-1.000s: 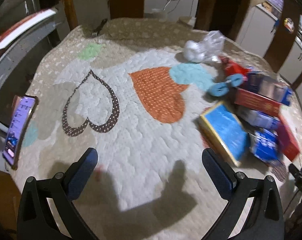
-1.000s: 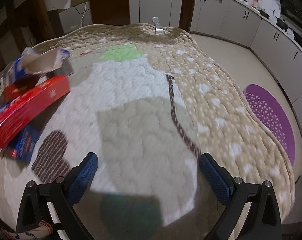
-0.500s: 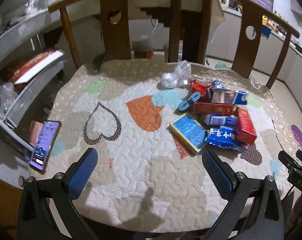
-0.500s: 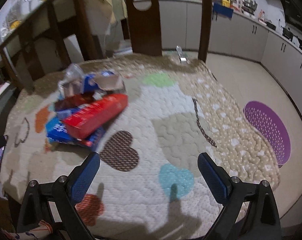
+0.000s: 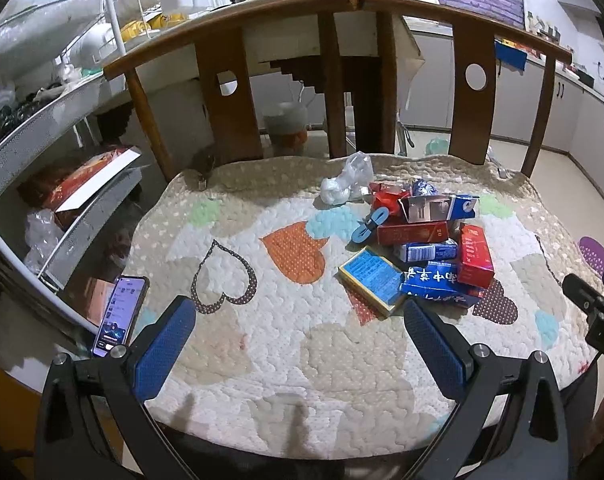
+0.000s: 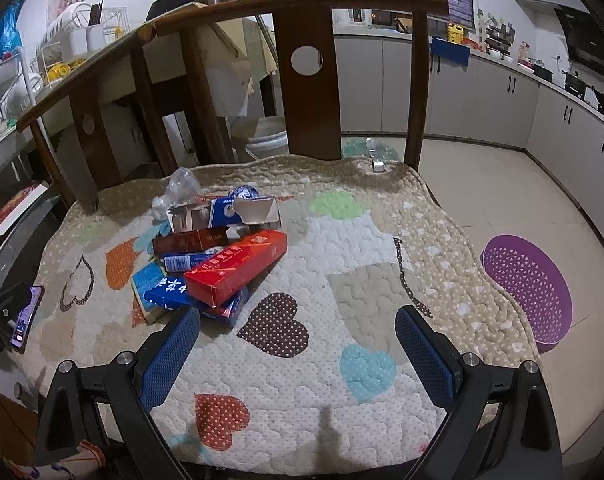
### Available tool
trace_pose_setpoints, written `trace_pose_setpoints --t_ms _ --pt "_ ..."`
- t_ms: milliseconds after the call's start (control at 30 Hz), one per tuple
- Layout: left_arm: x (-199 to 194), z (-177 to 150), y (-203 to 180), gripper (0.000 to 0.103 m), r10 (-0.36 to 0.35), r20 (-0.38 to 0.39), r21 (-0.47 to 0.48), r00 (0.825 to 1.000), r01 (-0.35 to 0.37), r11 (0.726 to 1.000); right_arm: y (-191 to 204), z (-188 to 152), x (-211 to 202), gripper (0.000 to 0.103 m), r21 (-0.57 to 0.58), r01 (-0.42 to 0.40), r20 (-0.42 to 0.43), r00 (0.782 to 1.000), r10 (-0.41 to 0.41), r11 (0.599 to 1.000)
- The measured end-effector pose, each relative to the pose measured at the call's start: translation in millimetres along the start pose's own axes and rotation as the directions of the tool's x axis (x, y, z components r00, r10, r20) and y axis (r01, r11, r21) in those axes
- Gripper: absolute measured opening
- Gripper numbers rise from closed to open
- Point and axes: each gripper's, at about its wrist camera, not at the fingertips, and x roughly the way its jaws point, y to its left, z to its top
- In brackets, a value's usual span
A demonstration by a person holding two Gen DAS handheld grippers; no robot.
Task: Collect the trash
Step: 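Move both tools back over the table toward the pile of boxes, then grasp the red box with the right tool while the left tool grasps the blue-gold box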
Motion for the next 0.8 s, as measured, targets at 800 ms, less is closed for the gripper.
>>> trace_pose_setpoints --t_ms 800 --pt "87.0 1.5 -1.8 0.103 0.001 -0.191 -0.021 0.982 -0.005 1.0 -25.4 -0.7 44.3 0.1 0.061 -0.031 -0.064 0.997 0.035 0.998"
